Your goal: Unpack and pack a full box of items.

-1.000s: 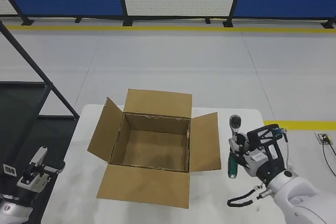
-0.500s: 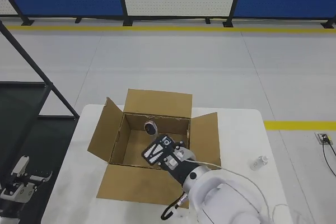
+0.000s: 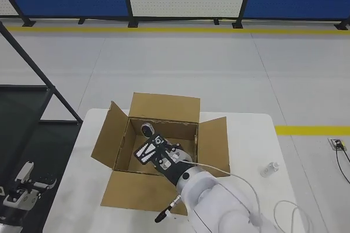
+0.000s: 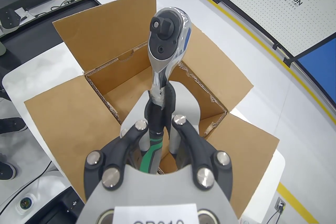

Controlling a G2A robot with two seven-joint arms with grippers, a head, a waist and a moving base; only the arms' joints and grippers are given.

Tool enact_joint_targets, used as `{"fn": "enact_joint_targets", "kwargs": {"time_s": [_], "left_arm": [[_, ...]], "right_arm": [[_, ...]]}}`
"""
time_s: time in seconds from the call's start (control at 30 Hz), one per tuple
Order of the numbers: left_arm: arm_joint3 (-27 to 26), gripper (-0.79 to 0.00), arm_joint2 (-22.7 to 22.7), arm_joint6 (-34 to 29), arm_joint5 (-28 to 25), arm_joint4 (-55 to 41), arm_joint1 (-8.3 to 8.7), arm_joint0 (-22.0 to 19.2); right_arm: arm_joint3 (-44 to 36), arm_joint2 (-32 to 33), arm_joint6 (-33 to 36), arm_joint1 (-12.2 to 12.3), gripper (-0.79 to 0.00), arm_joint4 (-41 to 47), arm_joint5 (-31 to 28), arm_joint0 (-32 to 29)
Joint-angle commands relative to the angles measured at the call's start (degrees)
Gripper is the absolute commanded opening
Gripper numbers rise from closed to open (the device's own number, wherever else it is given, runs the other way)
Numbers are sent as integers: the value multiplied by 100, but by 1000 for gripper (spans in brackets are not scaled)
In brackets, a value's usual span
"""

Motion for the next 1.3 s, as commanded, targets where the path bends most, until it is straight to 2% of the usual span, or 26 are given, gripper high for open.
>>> {"fn": "enact_joint_targets", "kwargs": {"time_s": [0.0,0.1,0.2,0.37,0.53,0.7,0.8,1.0,1.27], "left_arm": [[-25,0,55,-36,52,55,6,-62],[-88,0,127,-111,87,205,16,-127],[-147,0,162,-143,90,286,20,-145],[-164,0,128,-96,39,234,6,-71],[-111,0,62,17,-39,119,-20,59],[-88,0,-22,86,-95,27,-40,148],[-94,0,-43,86,-99,4,-47,167],[-165,0,-40,82,-112,72,-55,181],[-177,0,-51,77,-85,107,-64,176]], "right_arm": [[0,0,0,0,-785,0,0,0],[131,70,-433,-10,-785,163,-122,-134],[695,75,-710,-91,-785,458,-419,111],[2083,-225,-864,-403,-785,943,-695,1126],[3711,-728,-750,-794,-785,1590,-1456,2156],[5111,-1238,-539,-1206,-785,2074,-2108,2833],[5876,-1458,-561,-1445,-785,2224,-2253,3079],[7242,-1919,-449,-2004,-785,2258,-1921,3349],[8713,-2194,-882,-2666,-785,2472,-2176,3406]]}}
